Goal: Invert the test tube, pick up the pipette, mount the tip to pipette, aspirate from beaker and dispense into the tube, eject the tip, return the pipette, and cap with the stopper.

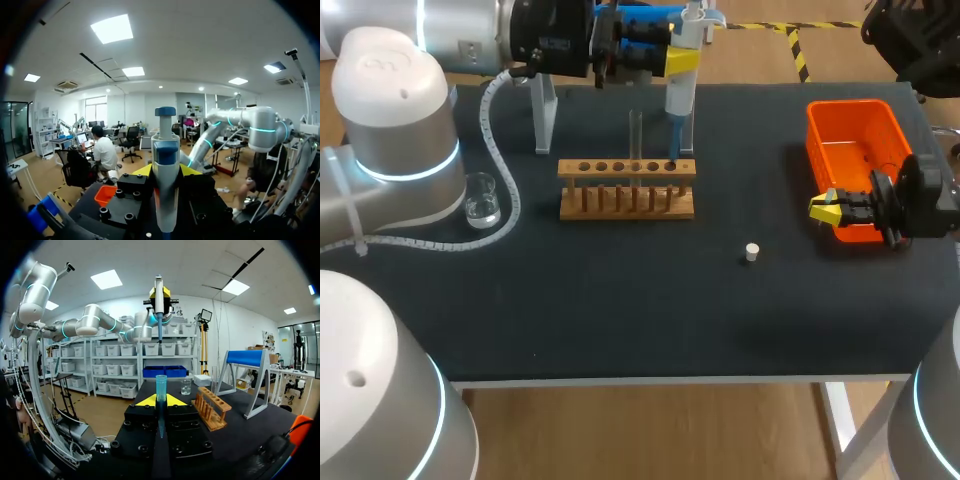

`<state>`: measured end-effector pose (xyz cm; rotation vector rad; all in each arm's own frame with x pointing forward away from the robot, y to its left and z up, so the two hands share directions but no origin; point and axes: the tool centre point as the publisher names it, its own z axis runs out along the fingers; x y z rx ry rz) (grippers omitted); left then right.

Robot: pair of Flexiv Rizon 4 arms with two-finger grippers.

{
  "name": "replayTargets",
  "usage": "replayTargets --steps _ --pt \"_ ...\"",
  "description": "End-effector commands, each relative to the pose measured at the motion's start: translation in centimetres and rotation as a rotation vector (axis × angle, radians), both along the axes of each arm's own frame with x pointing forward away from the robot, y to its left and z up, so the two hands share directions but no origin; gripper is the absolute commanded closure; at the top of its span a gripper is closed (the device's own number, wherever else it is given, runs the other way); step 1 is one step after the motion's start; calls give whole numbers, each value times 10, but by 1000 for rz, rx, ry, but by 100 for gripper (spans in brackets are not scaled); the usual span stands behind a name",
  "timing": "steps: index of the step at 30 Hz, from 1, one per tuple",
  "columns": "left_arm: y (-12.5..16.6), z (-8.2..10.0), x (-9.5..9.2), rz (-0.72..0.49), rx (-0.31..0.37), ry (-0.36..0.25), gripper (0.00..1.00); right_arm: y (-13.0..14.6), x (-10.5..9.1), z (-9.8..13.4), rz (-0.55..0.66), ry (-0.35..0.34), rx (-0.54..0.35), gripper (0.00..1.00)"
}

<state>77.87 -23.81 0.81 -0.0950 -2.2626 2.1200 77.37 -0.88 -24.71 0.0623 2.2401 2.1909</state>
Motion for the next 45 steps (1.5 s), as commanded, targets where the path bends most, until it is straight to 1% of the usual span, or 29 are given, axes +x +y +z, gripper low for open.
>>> replayTargets --steps 1,12,14,20,45 --pt "3 7 -9 39 13 -1 100 1 -1 0 -3 -1 -1 100" --pt "-3 9 -10 99 0 -11 100 1 -1 0 -3 -1 -1 100" --pt "-4 9 -10 115 6 -9 100 1 -1 0 -3 -1 -1 100" --pt "-3 5 -11 142 -1 -6 100 1 -1 0 -3 -1 -1 100" --pt "2 0 -13 160 -16 -1 100 1 -1 0 -3 -1 -1 100"
